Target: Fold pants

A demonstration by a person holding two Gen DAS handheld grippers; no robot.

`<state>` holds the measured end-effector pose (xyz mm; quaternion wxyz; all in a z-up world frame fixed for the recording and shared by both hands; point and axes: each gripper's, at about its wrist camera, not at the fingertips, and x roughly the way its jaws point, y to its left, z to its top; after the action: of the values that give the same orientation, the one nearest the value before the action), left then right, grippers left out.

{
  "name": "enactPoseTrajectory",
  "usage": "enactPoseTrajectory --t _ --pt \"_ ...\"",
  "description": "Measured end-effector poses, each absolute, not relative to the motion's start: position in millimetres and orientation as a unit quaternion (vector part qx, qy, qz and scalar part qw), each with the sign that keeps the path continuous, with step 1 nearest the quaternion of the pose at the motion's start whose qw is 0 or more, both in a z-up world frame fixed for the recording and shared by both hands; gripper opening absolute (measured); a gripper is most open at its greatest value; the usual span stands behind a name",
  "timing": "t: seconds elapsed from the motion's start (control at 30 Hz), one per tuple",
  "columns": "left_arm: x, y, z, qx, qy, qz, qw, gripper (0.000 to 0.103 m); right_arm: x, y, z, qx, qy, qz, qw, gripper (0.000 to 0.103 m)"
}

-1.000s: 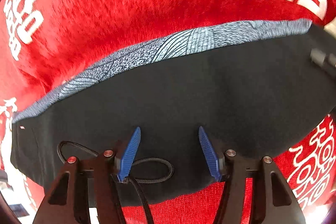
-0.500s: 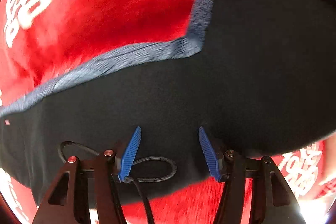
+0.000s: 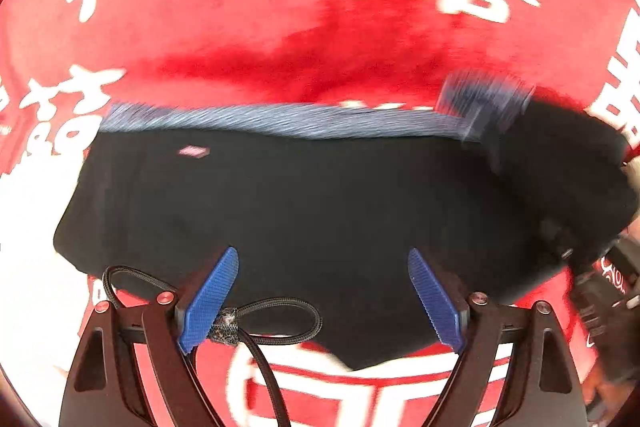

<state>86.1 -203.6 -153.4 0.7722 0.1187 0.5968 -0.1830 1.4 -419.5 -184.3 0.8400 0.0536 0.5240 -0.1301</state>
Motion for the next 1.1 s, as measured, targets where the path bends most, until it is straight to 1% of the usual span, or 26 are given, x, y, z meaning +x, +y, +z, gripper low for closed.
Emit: enactPoseTrajectory --t 0.1,0.13,0.17,0.23,0.3,0.37,0.43,0.57,0.63,0.83,0.87,0.9,0.93,1.0,1.07,1.1 --pt "90 -182 -158 0.11 0.603 -0.174 0.771 0.088 -6 -388 -219 -0.03 0.551 -0.154 0.819 0.025" --pt "90 -176 -159 0.108 0.604 -0.172 0.771 0.088 -5 -374 -227 -0.078 0.552 -0.169 0.813 0.032" --pt "93 -171 -161 0.104 0.606 -0.171 0.77 0.088 -5 -363 -230 -0.107 0.551 -0.175 0.809 0.042" --pt "95 -173 -168 0.097 0.611 -0.174 0.766 0.088 -5 -339 -231 -0.162 0.547 -0.178 0.802 0.052" --pt "87 -179 -169 0.091 0.612 -0.179 0.765 0.088 -4 -324 -226 -0.174 0.548 -0.164 0.802 0.059" --pt "91 -181 -161 0.086 0.609 -0.194 0.764 0.088 -13 -318 -210 -0.153 0.548 -0.142 0.81 0.065" --pt "88 -191 -148 0.084 0.605 -0.22 0.761 0.088 -27 -325 -192 -0.105 0.555 -0.133 0.815 0.068" --pt "78 -223 -136 0.074 0.606 -0.282 0.74 0.088 -62 -354 -177 0.009 0.57 -0.144 0.809 0.069" --pt "74 -245 -137 0.066 0.608 -0.322 0.723 0.088 -82 -368 -175 0.047 0.577 -0.158 0.8 0.069" --pt "49 -289 -159 0.083 0.621 -0.362 0.69 0.088 -114 -388 -177 0.103 0.581 -0.183 0.786 0.069" --pt "49 -291 -161 0.081 0.623 -0.364 0.688 0.078 -116 -392 -177 0.112 0.58 -0.183 0.786 0.069" --pt "48 -293 -163 0.079 0.624 -0.367 0.685 0.058 -115 -392 -176 0.116 0.58 -0.183 0.785 0.069" --pt "46 -297 -164 0.08 0.63 -0.371 0.678 0.048 -118 -391 -176 0.124 0.58 -0.182 0.785 0.069" --pt "46 -304 -167 0.092 0.636 -0.366 0.674 0.024 -122 -392 -176 0.141 0.58 -0.178 0.782 0.068" --pt "46 -303 -159 0.091 0.63 -0.369 0.677 0.023 -124 -395 -175 0.161 0.579 -0.175 0.78 0.059" --pt "45 -302 -155 0.089 0.625 -0.372 0.68 0.023 -126 -398 -174 0.17 0.578 -0.175 0.779 0.058"
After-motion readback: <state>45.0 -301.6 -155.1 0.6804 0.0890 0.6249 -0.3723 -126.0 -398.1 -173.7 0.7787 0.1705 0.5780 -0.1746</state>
